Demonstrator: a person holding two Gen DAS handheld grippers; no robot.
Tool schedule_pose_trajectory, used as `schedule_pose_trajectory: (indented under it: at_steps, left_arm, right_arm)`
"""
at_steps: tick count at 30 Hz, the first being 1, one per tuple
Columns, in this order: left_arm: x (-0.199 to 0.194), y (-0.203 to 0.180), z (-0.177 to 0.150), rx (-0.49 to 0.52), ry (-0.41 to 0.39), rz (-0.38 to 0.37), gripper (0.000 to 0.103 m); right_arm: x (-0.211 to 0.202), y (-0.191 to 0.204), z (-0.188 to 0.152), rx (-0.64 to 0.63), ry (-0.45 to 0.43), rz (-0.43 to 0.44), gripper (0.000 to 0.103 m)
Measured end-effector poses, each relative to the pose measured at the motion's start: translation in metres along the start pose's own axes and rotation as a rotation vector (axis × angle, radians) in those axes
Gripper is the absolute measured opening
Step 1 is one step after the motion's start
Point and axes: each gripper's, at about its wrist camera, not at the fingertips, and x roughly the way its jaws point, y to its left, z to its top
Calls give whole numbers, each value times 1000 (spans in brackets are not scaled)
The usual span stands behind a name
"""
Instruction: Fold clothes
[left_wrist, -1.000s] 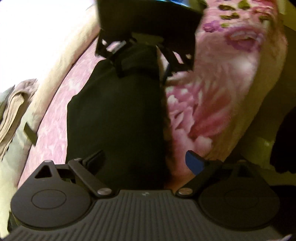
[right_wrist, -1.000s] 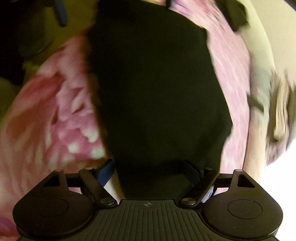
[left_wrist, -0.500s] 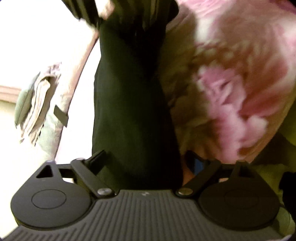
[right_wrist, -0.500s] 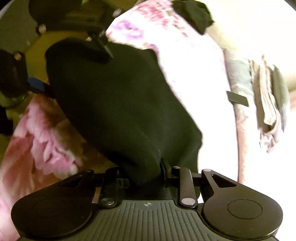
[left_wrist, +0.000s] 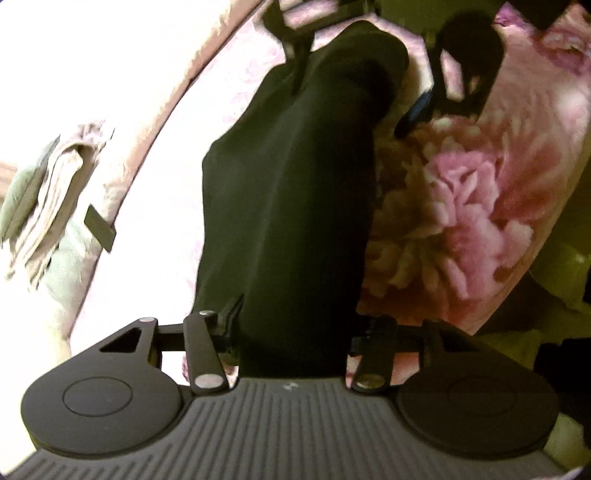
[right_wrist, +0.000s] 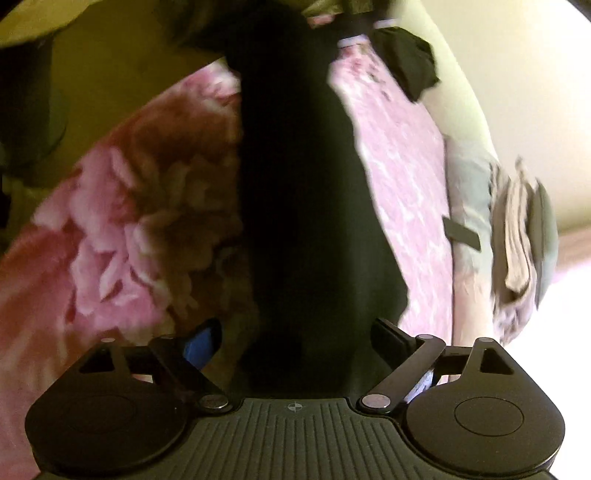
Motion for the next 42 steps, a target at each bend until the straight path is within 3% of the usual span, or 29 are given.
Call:
schedule_pose_trajectory:
  at_steps: [3,4,5,6,9,13,18,24,26,30,33,37,42]
  left_arm:
    - [-4,8,-7,4,-8,-14,45]
    - [-4,11,-8,10,-6,-20,45]
    - [-4,14,-10,14,-6,-26,45]
    - [-5,17,-11,20,-8,-32,45]
    - [-13,25,-14,58,-23,-15,44]
    - [-26,39,-27,142,-39,39,43]
    - [-42,64,-34,196,-68,25,41]
    - [-69,110,-20,274,-186,36,41]
    - [-75,127,-9,184,-125,91,41]
    - [-87,174,27,259,-239,162,41]
    - [-96,217,69,326,-353,242,41]
    - [-113,264,153,395,-523,367,41]
    - [-112,302,267,447,-709,459,41]
  right_arm:
    - [19,-5,0,18,31,-17,89]
    - [25,-7,0,29,43,-21,83]
    - [31,-10,0,39,55,-24,73]
    - [34,-15,0,47,68,-25,42]
    - [23,-40,4,103,93,12,29]
    - [-11,-91,24,184,121,29,26]
    - [-50,-123,52,234,152,38,26]
    - [-84,-162,58,303,240,30,25]
    - [-101,-176,58,340,278,2,25]
    - [-141,-207,46,418,378,-99,25]
    - [-177,-237,24,462,455,-224,25]
    - [-231,-284,-20,499,567,-429,25]
    - [-303,-320,-113,508,742,-639,26]
